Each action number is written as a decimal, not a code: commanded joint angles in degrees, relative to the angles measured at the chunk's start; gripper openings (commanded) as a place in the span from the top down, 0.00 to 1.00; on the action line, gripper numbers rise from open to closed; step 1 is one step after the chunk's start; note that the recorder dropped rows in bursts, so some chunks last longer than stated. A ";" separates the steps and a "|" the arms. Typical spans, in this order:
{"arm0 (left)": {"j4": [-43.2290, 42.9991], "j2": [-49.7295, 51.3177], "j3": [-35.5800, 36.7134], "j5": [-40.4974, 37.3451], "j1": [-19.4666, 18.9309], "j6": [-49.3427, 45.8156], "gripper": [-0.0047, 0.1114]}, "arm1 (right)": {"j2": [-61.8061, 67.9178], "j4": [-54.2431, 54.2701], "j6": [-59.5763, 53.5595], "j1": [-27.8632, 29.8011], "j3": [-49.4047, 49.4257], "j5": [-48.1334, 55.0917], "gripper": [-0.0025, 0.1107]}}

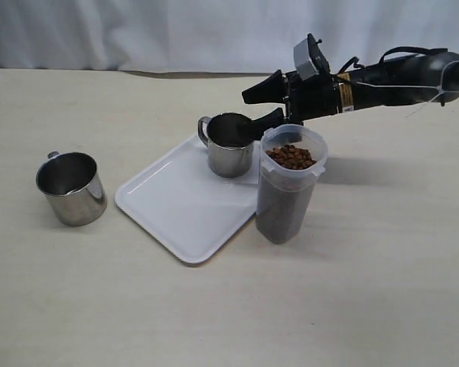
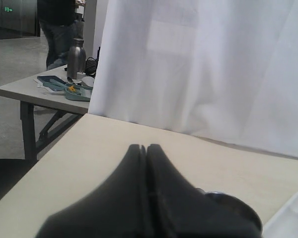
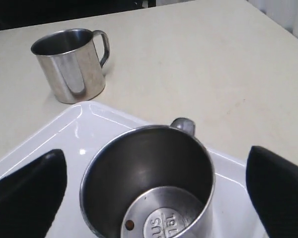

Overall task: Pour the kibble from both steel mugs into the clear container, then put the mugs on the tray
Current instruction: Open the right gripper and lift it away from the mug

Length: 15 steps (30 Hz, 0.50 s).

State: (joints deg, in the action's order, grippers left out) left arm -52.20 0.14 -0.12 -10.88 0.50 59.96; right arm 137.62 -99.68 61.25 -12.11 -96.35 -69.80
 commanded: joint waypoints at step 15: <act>-0.08 -0.14 0.12 0.13 -0.16 0.15 0.96 | -17.44 -0.26 13.77 12.70 0.05 -0.17 0.55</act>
State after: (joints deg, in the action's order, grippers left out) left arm -52.20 0.14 -0.12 -10.88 0.50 59.96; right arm 122.04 -100.04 71.12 -2.13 -96.35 -70.00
